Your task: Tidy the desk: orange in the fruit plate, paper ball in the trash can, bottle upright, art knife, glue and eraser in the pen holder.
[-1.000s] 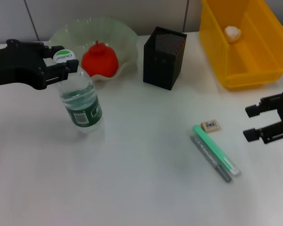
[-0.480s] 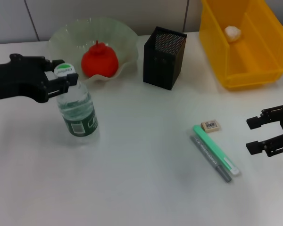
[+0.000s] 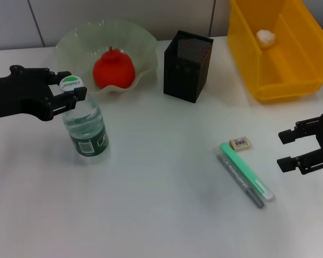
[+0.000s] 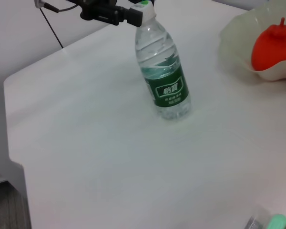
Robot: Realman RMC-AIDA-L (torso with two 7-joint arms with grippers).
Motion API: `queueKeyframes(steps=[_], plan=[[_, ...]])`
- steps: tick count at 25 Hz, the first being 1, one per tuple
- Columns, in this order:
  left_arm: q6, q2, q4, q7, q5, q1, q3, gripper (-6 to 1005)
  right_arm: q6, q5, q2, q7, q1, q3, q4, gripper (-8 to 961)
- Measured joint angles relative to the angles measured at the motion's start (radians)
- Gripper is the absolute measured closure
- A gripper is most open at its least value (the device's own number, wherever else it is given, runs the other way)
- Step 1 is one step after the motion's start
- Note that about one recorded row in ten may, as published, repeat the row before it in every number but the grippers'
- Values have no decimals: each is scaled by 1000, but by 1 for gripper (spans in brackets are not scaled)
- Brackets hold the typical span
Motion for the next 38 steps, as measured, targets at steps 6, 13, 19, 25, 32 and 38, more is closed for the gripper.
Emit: queueKeyframes(steps=[6, 13, 19, 25, 32, 38], plan=[[-11, 1, -2, 0, -32, 15, 1, 551, 9, 0, 2, 8, 6, 0, -1, 206], [0, 1, -6, 4, -32, 26, 9, 546, 10, 0, 9, 8, 8, -1, -4, 207], [26, 3, 11, 2, -63, 41, -3, 351, 10, 0, 11, 8, 8, -2, -2, 207], [141, 5, 49, 20, -156, 89, -124, 353, 10, 5, 11, 10, 9, -2, -1, 208], [268, 2, -60, 234, -194, 184, -163, 357, 11, -26, 11, 92, 42, -4, -32, 208], [374, 8, -379, 471, -244, 154, -193, 361, 39, -141, 33, 287, 88, -101, -146, 209]])
